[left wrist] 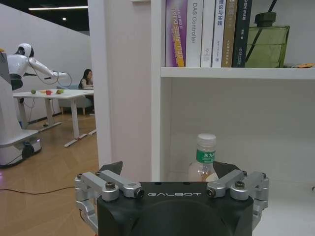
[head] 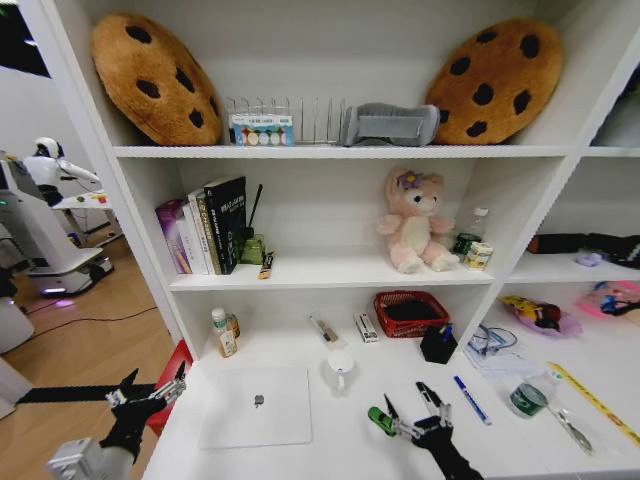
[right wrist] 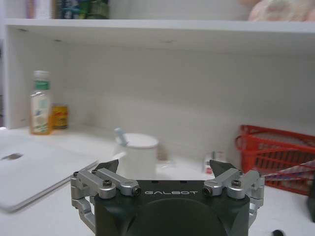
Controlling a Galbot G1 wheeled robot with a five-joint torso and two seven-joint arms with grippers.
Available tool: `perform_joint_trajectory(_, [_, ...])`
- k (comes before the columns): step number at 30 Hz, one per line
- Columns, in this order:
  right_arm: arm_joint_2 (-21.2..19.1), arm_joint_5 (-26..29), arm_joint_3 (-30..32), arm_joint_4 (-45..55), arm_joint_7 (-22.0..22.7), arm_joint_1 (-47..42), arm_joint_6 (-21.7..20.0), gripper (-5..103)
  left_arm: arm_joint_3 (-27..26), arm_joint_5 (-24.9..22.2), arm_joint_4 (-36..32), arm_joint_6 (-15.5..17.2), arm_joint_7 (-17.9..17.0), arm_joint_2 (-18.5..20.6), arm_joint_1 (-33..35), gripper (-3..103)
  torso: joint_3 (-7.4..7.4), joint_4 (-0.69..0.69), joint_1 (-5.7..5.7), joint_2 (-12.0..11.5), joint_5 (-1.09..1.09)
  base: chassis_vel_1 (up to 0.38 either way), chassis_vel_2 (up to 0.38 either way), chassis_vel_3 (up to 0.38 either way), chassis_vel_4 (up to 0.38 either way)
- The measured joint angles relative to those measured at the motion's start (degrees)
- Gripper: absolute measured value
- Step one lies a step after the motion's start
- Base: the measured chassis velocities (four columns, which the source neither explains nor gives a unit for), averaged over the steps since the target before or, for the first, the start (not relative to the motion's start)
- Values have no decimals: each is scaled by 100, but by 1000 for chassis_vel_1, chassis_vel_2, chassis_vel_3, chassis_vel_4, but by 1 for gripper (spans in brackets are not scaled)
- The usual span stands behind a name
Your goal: Organize the objects on the table.
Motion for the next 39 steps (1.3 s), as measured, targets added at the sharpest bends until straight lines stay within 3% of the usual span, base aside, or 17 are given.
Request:
perform_joint_trajectory(1, [-37, 38, 43, -98, -281, 2, 59, 100, 0, 0, 0, 0, 1, 0, 0, 100, 0, 0, 0, 0, 0, 0, 0, 0, 0])
perform_joint_trajectory(2, [-144, 143, 171, -416, -1112, 80, 249, 100, 1, 0, 1, -1, 2, 1, 0, 100, 0, -1, 0, 0, 0, 0, 0, 0, 0])
perform_joint_trajectory(3, [-144, 143, 171, -416, -1112, 80, 249, 100, 1, 0, 1, -1, 2, 1, 0, 100, 0, -1, 0, 0, 0, 0, 0, 0, 0])
perform_joint_trajectory(5, [-290, 274, 309, -798, -1898, 275, 479, 100, 0, 0, 2, -3, 4, 2, 0, 100, 0, 1, 0, 0, 1, 0, 0, 0, 0])
perform_joint_trajectory(8, [-431, 406, 354, -1042, -2116, 439, 522, 100, 1, -2, 3, -5, 4, 2, -1, 100, 0, 1, 0, 0, 1, 0, 0, 0, 0])
perform_joint_trajectory(15, [-554, 488, 399, -1368, -2060, 622, 510, 100, 0, -4, 6, -5, 5, 5, -1, 100, 0, 0, 0, 0, 0, 0, 0, 0, 0])
perform_joint_trajectory(22, [-700, 862, 257, -1729, -1845, 948, 153, 100, -1, -7, 8, -5, 5, 7, -1, 100, 0, 0, 0, 0, 0, 0, 0, 0, 0])
perform_joint_trajectory(32, [-800, 905, 133, -1932, -1582, 1175, -84, 103, -1, -7, 8, -5, 6, 7, -1, 100, 0, 1, 0, 0, 0, 0, 0, 0, 0])
perform_joint_trajectory(38, [-767, 805, 99, -1886, -1499, 1180, -126, 98, -1, -7, 8, -6, 6, 7, -1, 100, 0, 1, 0, 0, -1, 0, 0, 0, 0])
perform_joint_trajectory(39, [-751, 762, 97, -1888, -1483, 1182, -126, 91, -1, -7, 8, -5, 6, 7, -1, 100, 0, 0, 0, -1, -1, 0, 0, 0, 0])
